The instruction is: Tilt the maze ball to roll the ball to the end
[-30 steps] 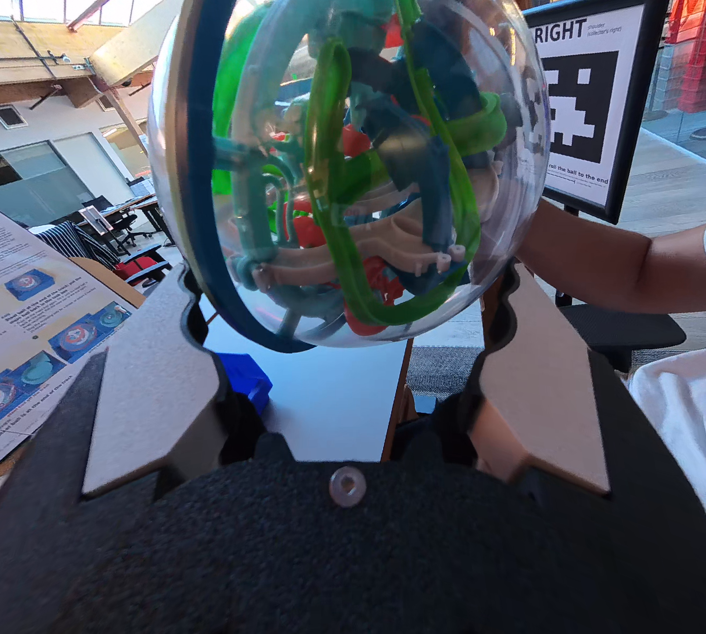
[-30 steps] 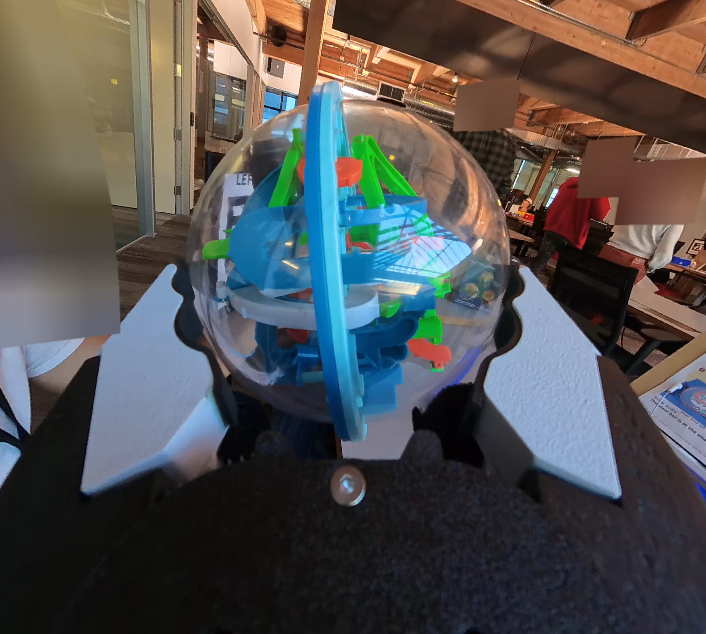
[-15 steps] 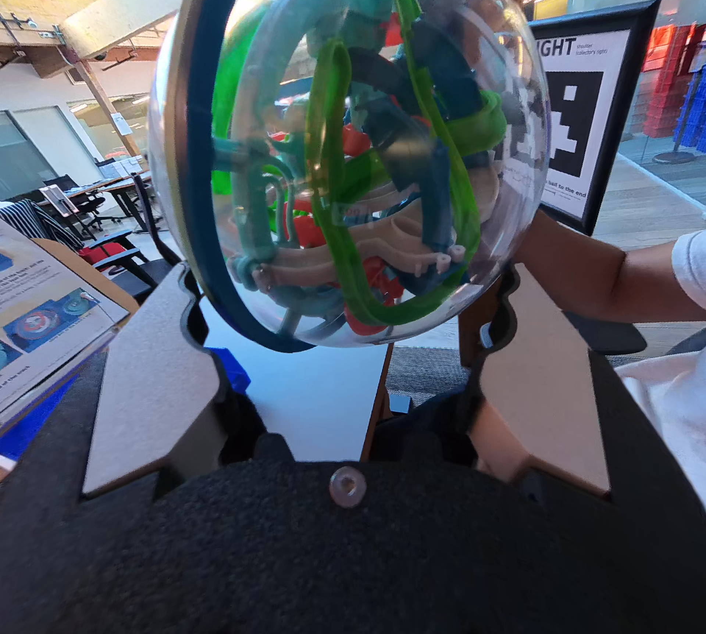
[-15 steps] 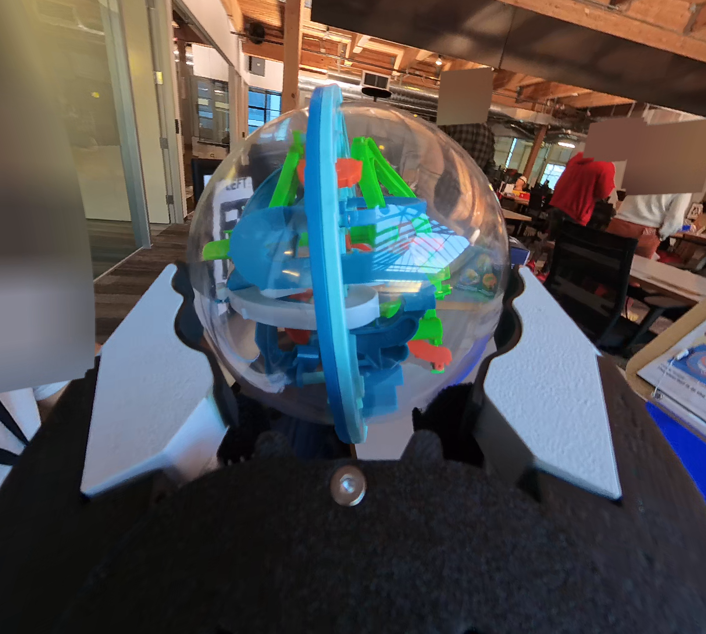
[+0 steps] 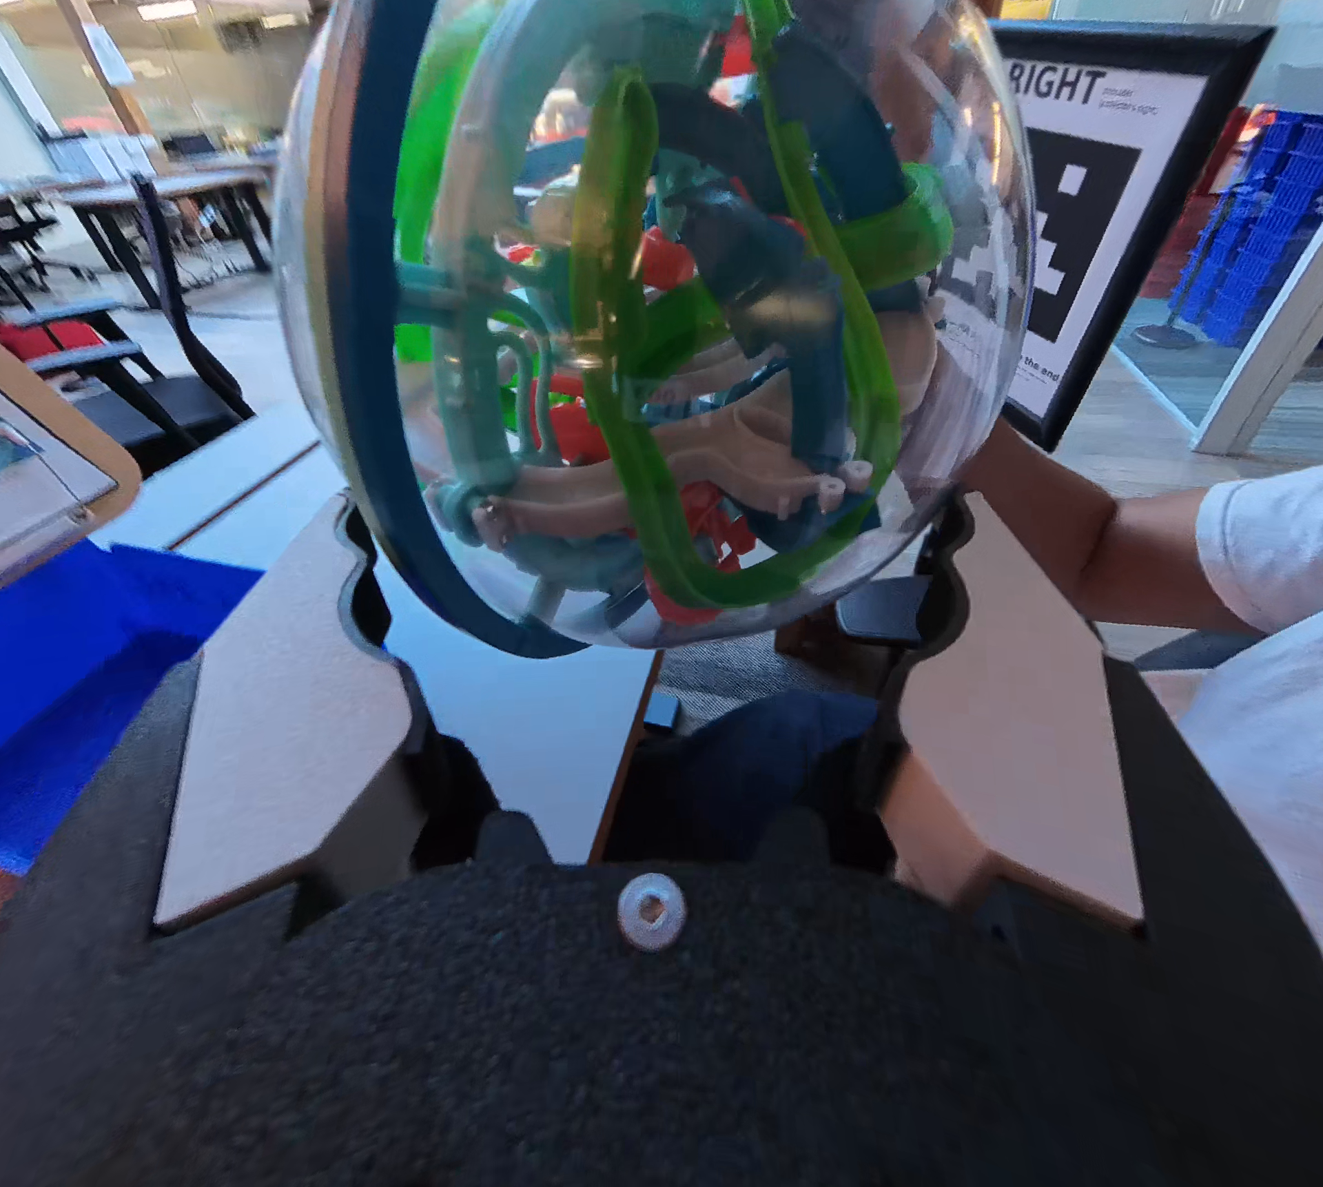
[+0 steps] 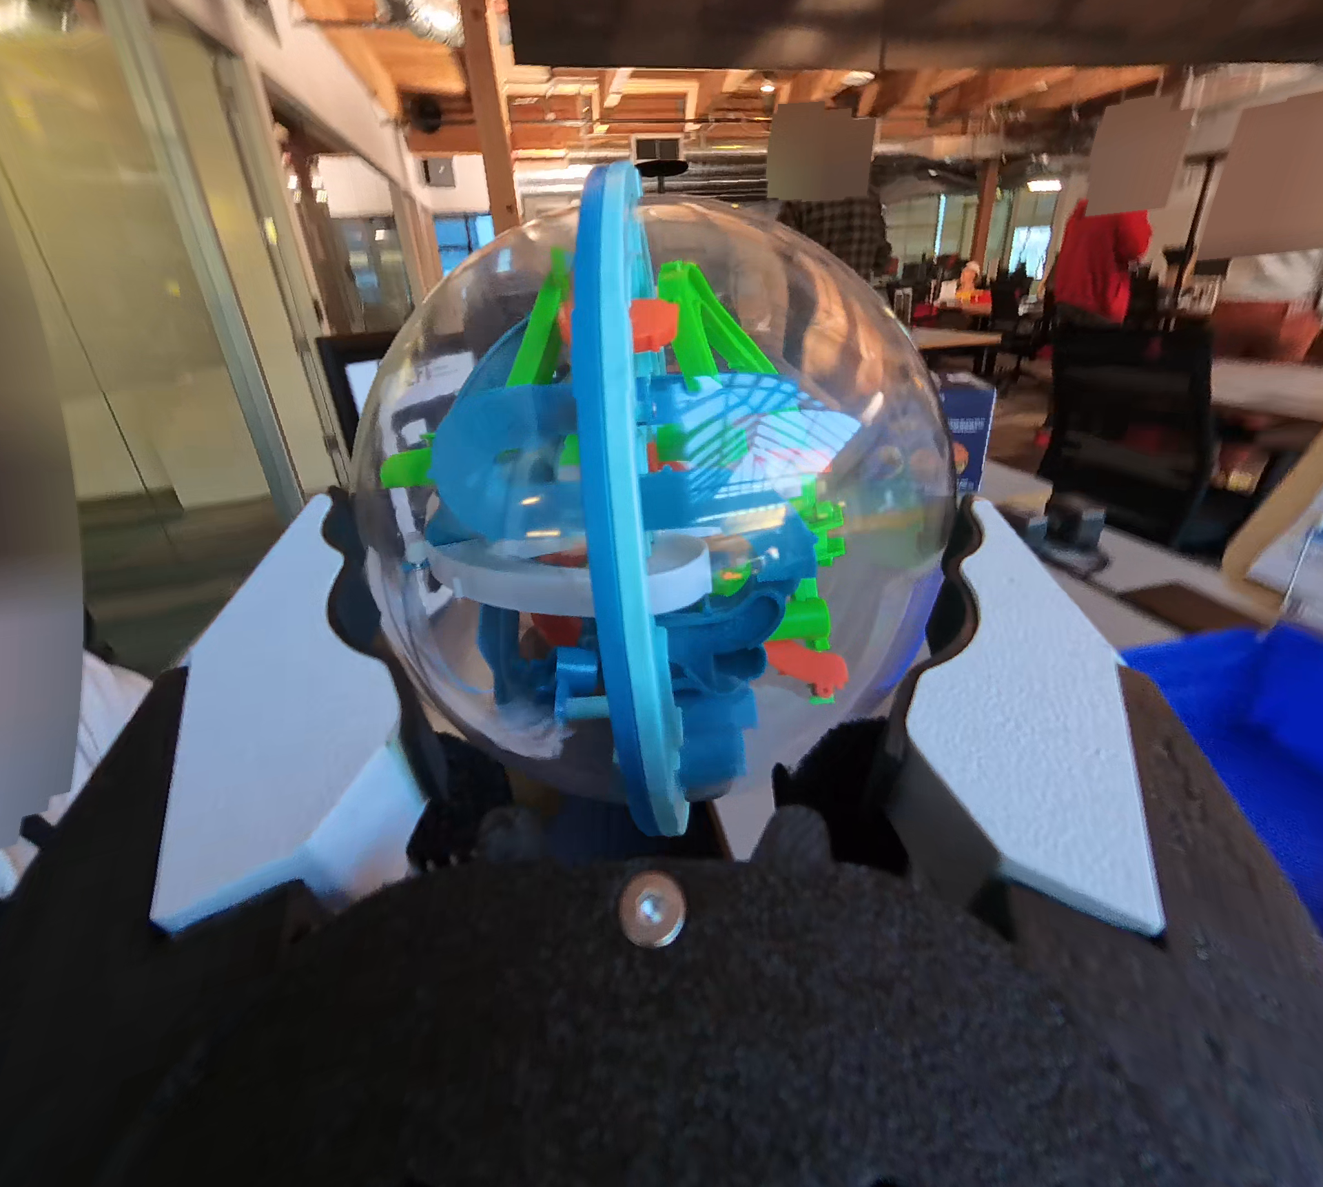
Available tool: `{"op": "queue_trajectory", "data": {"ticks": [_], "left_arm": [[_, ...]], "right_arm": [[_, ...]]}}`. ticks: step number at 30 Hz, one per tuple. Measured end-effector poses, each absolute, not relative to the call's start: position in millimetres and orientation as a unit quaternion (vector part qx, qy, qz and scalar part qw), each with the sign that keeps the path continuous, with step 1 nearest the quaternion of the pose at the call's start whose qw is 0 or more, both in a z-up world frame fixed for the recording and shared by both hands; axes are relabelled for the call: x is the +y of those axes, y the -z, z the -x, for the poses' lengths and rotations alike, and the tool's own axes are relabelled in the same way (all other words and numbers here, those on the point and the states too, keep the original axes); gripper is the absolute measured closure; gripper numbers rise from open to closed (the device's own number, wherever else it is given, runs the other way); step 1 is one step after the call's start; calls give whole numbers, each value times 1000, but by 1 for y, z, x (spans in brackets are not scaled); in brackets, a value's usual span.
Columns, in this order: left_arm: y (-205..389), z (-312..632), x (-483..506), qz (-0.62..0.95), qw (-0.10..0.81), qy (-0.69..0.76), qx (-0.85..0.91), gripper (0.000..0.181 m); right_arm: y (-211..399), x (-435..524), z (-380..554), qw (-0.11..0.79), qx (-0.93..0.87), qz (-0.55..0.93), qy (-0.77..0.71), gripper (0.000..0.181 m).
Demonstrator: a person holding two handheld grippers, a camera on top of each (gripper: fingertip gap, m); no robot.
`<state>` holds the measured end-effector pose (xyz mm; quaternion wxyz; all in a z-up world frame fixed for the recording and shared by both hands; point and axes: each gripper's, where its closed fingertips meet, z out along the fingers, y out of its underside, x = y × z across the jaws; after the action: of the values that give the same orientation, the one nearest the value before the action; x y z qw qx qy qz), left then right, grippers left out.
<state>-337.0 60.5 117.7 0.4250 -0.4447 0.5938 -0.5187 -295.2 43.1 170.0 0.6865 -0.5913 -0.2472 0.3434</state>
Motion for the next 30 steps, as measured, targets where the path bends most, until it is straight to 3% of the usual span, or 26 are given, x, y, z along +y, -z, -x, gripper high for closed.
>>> {"op": "queue_trajectory", "data": {"ticks": [5, 11, 17, 24, 26, 30], "left_arm": [[-70, 305, 85, 526, 313, 549, 569, 32], [38, 256, 125, 654, 118, 577, 475, 32], [107, 235, 133, 698, 10, 566, 438, 33], [122, 242, 152, 693, 39, 512, 506, 42], [116, 247, 181, 682, 126, 469, 547, 23], [79, 229, 211, 579, 287, 421, 637, 22]], "right_arm": [[-120, 78, 255, 659, -127, 617, -412, 27], [5, 138, 193, 538, 67, 666, -513, 27], [74, 161, 165, 458, 105, 709, -526, 29], [74, 187, 149, 439, 84, 711, -542, 36], [75, 199, 137, 422, 100, 708, -558, 41], [77, 226, 124, 405, 103, 702, -577, 42]]}}
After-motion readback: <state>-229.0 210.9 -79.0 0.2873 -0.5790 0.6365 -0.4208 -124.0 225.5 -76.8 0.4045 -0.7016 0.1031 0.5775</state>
